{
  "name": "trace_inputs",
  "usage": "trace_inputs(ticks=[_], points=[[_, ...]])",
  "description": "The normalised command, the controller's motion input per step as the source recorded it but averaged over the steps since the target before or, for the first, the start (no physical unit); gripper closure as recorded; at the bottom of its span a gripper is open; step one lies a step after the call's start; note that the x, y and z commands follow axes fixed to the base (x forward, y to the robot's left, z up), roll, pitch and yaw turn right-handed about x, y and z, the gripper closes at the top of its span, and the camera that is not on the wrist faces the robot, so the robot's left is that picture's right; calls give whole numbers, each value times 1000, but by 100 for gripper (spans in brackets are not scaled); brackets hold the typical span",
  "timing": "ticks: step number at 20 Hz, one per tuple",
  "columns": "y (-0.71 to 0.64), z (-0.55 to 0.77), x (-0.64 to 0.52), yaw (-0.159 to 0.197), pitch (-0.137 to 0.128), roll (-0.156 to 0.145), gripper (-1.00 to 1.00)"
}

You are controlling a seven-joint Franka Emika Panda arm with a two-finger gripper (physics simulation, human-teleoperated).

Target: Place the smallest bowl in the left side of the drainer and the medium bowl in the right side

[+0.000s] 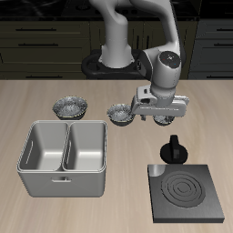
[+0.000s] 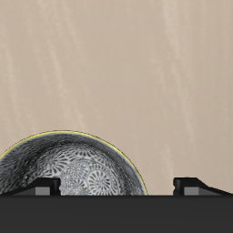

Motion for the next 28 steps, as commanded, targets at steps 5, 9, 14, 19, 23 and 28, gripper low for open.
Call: trace_inputs(ticks=[5, 9, 14, 19, 23, 28], points=[[57, -125, -27, 0, 32, 30, 100], [-28, 50, -3, -18, 2, 5, 100], [5, 224, 19, 2, -44, 21, 100], [-84, 298, 73, 27, -51, -13, 100], [-160, 591, 60, 14, -84, -12, 100], [-254, 643, -6, 32, -104, -20, 100]])
